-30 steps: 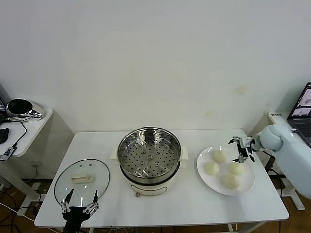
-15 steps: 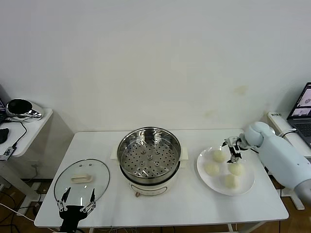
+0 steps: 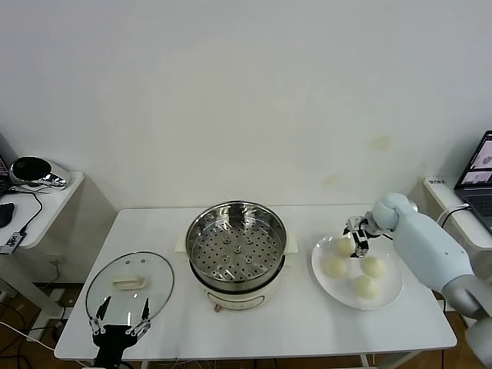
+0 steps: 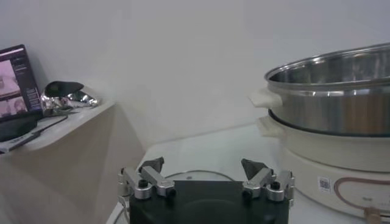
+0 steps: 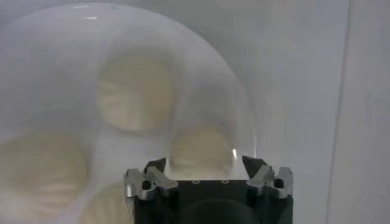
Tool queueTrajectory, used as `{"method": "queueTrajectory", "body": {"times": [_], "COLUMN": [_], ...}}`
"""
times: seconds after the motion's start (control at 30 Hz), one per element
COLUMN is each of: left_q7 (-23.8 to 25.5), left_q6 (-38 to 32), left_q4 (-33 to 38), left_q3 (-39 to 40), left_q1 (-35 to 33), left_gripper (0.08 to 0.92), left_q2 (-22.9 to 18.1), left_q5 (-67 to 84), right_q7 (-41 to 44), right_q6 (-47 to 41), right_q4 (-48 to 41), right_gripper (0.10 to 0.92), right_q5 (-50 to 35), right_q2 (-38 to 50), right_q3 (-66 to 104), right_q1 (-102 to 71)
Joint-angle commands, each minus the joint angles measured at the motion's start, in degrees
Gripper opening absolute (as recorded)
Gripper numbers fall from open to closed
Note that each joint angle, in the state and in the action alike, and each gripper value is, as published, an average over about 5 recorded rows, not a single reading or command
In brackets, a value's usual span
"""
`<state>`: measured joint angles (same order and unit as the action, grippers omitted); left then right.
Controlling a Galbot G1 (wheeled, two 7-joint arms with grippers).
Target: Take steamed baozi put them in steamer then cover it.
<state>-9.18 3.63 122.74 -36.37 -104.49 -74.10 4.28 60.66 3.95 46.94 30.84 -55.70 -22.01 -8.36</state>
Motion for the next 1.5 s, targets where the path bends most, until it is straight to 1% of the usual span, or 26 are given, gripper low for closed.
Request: {"method": "queueTrajectory", "body": {"times": [0.03, 0.27, 0.43, 0.57, 0.67, 0.77, 0.87, 0.97, 1.13, 1.23, 1.37, 1.5], "left_q7": [0.0, -0.1, -0.1, -0.1, -0.2, -0.1, -0.1, 0.0, 0.0, -0.1, -0.3, -0.4], "left_q6": [0.0, -0.1, -0.1, -0.1, -0.1, 0.0, 0.0, 0.0, 0.1, 0.0, -0.3, -0.4], "left_q4": [0.0, 0.2, 0.3, 0.2, 0.2, 0.2, 0.2, 0.2, 0.1, -0.1, -0.1, 0.0], "left_q3": [0.0, -0.1, -0.2, 0.0, 0.0, -0.2, -0.3, -0.1, 0.0, 0.0, -0.1, -0.4], "left_q1": [0.0, 0.0, -0.2, -0.2, -0.2, -0.2, 0.0, 0.4, 1.0, 1.0, 0.4, 0.3], "left_gripper": [0.823, 0.823, 0.823, 0.823, 0.823, 0.823, 0.823, 0.823, 0.823, 0.823, 0.823, 0.823], "left_q2": [0.0, 0.0, 0.1, 0.2, 0.5, 1.0, 1.5, 1.7, 2.1, 2.2, 2.4, 2.0], "left_q5": [0.0, 0.1, 0.1, 0.0, 0.2, 0.7, 1.3, 1.7, 2.5, 2.5, 2.2, 2.0], "right_q7": [0.1, -0.3, -0.1, 0.4, 1.1, 2.0, 2.5, 2.4, 0.6, -1.7, -4.0, -6.3], "right_q6": [0.2, 0.3, 0.2, -0.4, -1.3, -2.6, -4.0, -4.7, -4.2, -2.8, 0.2, 4.4], "right_q4": [-1.5, -2.0, -0.4, 3.0, 6.8, 11.9, 17.3, 20.4, 24.3, 26.6, 27.9, 27.1], "right_gripper": [0.687, 0.603, 0.572, 0.558, 0.559, 0.56, 0.56, 0.563, 0.568, 0.569, 0.574, 0.577], "right_q5": [0.7, 1.1, 0.6, -2.0, -6.3, -12.7, -19.1, -25.2, -35.2, -39.6, -41.6, -40.6], "right_q2": [-1.2, -1.3, 0.1, 2.9, 5.6, 8.6, 11.2, 11.9, 9.5, 6.7, 1.6, -5.1], "right_q3": [-0.4, -0.3, -0.9, -2.8, -5.2, -8.6, -13.0, -18.7, -27.8, -33.6, -39.7, -43.0], "right_q1": [0.5, 0.4, 0.8, 2.3, 4.4, 8.3, 14.9, 22.6, 34.3, 39.8, 43.6, 44.3]}}
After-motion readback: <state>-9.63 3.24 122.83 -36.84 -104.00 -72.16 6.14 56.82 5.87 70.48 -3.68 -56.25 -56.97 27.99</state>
